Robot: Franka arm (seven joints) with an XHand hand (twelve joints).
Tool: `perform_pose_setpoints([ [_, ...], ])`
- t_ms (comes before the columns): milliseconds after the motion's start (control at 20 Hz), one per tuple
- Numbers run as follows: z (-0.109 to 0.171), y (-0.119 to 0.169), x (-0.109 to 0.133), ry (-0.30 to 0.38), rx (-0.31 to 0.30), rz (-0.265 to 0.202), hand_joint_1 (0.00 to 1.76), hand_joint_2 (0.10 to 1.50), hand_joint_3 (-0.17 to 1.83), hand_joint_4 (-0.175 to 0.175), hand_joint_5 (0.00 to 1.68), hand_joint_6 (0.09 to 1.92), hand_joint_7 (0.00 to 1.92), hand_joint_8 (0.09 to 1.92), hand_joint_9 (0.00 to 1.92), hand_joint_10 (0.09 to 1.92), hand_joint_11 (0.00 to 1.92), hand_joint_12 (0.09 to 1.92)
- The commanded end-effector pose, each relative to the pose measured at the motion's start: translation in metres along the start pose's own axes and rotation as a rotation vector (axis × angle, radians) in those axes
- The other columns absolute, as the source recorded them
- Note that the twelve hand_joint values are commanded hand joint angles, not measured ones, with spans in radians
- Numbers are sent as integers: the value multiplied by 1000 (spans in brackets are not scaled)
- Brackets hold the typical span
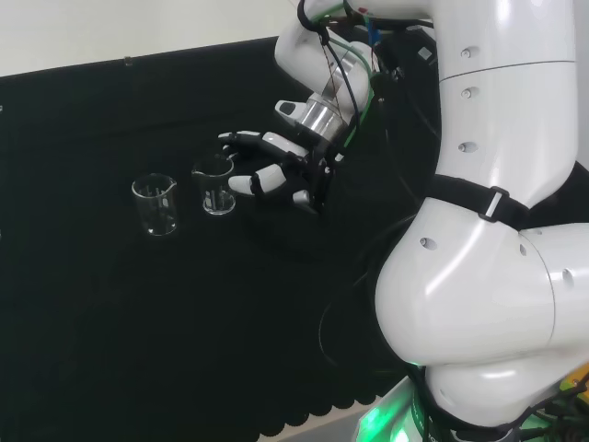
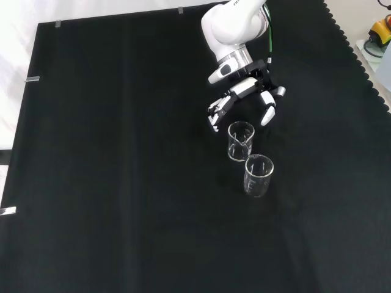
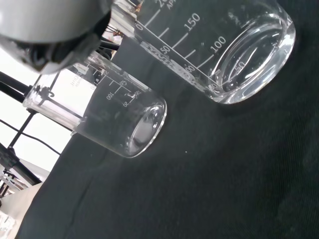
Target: Pick up the beaker on the right.
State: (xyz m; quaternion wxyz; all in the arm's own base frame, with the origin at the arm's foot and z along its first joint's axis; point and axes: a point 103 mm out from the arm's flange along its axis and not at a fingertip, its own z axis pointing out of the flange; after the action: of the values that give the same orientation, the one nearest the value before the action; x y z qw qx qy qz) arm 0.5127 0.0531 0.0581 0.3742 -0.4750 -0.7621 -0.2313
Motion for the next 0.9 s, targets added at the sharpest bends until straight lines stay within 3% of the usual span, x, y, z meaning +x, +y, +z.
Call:
perform_pose_setpoints([
  [50,5,1,-3,6,8,1,859,287,1015,-28,281,87,287,567,399,573,0,1301],
  [500,14,6,-5,51,7,-3,880,294,1038,-26,304,87,299,570,402,575,0,1296],
  [900,19,11,-6,49,22,-5,890,292,1062,-25,315,87,307,569,406,577,0,1297],
])
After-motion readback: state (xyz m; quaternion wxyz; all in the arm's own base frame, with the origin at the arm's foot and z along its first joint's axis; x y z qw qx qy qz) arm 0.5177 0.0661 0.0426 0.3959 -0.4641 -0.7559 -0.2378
